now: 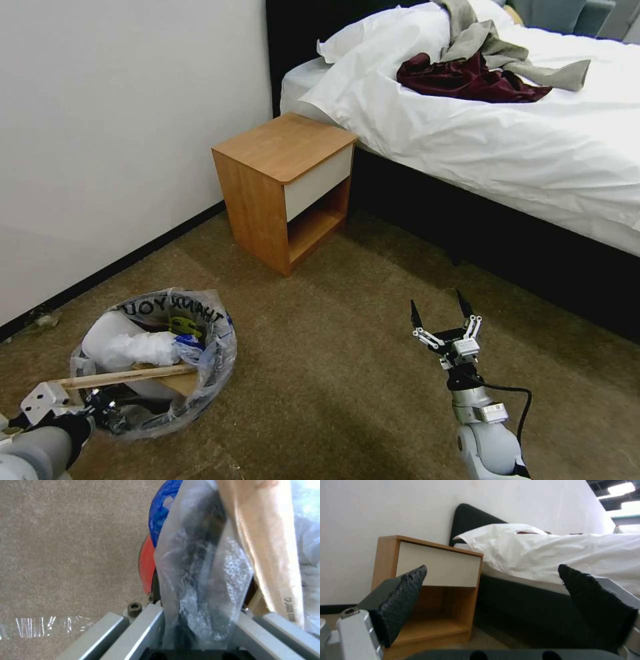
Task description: Pick up the trash bin and place the garbage on the floor into it.
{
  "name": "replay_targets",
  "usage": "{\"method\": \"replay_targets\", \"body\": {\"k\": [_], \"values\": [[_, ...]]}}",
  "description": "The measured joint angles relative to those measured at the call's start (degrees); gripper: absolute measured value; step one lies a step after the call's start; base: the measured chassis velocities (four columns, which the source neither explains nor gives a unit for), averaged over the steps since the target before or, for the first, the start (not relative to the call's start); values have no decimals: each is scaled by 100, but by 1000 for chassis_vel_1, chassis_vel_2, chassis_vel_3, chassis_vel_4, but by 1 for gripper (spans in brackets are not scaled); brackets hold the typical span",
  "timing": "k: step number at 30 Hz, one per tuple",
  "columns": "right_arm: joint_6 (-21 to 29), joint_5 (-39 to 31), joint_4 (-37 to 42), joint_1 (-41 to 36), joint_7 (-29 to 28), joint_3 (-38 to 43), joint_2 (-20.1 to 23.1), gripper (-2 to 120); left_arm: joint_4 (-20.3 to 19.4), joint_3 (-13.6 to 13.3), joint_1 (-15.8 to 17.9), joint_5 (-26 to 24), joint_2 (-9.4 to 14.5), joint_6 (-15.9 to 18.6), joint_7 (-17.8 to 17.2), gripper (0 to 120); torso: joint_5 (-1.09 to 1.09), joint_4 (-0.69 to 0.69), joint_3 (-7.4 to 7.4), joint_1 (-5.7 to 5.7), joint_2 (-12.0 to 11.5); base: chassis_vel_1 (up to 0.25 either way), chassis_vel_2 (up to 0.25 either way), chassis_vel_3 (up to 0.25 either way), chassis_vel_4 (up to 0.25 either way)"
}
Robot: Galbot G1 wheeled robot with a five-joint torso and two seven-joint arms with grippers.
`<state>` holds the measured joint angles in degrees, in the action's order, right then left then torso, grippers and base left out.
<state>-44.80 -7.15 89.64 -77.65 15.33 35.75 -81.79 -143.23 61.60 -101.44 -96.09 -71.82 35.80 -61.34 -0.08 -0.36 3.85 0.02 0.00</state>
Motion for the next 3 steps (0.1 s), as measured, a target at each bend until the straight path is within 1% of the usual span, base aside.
{"method": "replay_targets", "body": {"k": [3], "values": [[-8, 0, -4, -1, 1, 0, -2, 100, -1, 20, -35, -8, -11, 0, -12, 0, 0, 0, 0, 0, 0, 0, 0, 0, 0]]}}
